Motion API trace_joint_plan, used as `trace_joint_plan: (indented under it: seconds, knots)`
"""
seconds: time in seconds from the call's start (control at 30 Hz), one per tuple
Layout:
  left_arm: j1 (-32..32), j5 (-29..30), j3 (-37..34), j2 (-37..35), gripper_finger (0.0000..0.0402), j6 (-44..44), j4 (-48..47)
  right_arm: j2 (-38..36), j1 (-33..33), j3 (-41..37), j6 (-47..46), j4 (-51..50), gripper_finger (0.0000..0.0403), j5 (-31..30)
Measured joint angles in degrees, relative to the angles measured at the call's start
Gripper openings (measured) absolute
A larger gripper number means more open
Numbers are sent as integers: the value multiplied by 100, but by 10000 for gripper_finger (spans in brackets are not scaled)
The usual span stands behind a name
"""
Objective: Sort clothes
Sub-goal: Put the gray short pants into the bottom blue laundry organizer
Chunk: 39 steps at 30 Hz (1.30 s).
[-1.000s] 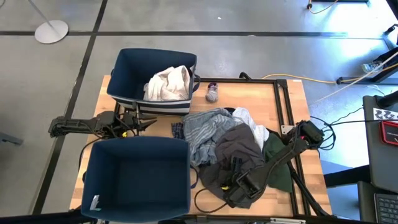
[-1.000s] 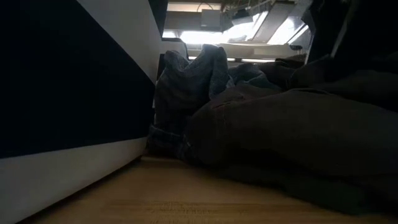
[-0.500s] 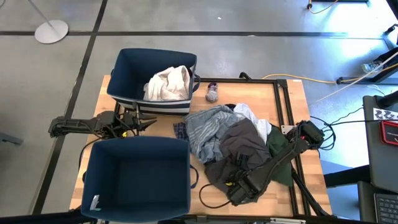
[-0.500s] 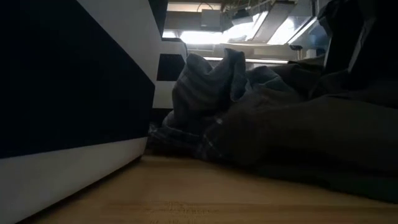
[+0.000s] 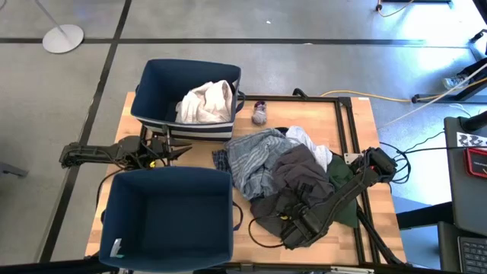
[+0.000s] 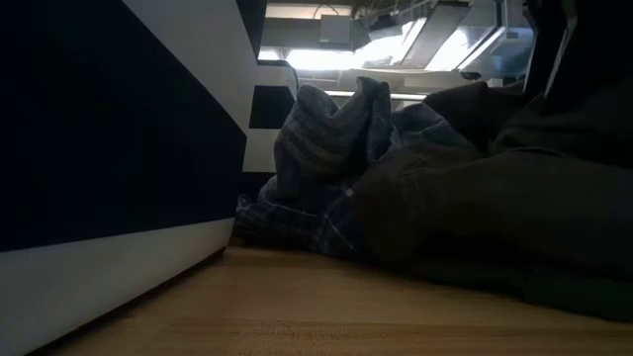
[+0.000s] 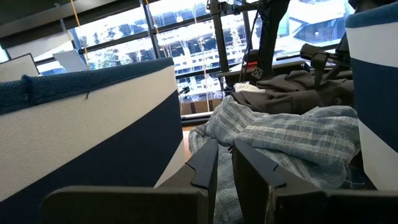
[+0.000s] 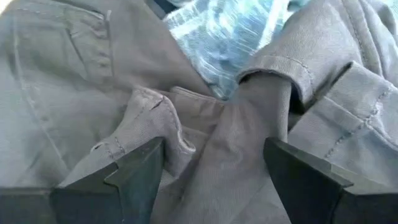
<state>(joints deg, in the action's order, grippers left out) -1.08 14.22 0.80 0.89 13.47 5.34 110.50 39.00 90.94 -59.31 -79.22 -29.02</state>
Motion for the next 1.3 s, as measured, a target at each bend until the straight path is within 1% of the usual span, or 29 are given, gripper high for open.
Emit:
trace_joint_plan:
  seconds: [0.13, 0.27, 0.4, 0.63, 0.7, 0.8, 0.9, 0.97, 1.13, 1.3]
  knots:
    - [1, 0, 0, 0, 40, 0, 0, -2, -4, 9, -53, -15, 280, 113]
    - [-1, 2, 0, 0, 40, 0, 0, -4, -7, 228, -53, -78, 280, 153]
    - [0, 2, 0, 0, 40, 0, 0, -10, -2, 473, -127, -369, 280, 15]
    - [-1, 2, 0, 0, 40, 0, 0, -13, -4, 469, -607, -951, 280, -46]
    - [0, 2, 0, 0, 40, 0, 0, -13, -4, 440, -611, -798, 280, -9]
    - [0, 2, 0, 0, 40, 0, 0, -13, -4, 369, -127, -42, 280, 309]
    - [1, 2, 0, 0, 40, 0, 0, -10, -5, 194, 136, 482, 280, 420]
    - [1, 1, 0, 0, 40, 0, 0, -11, -18, 4, 147, 533, 280, 428]
    - [-1, 2, 0, 0, 40, 0, 0, -11, -48, -568, -199, 490, 280, 523]
    - [-1, 2, 0, 0, 40, 21, 0, -17, -46, -856, -171, 899, 278, 452]
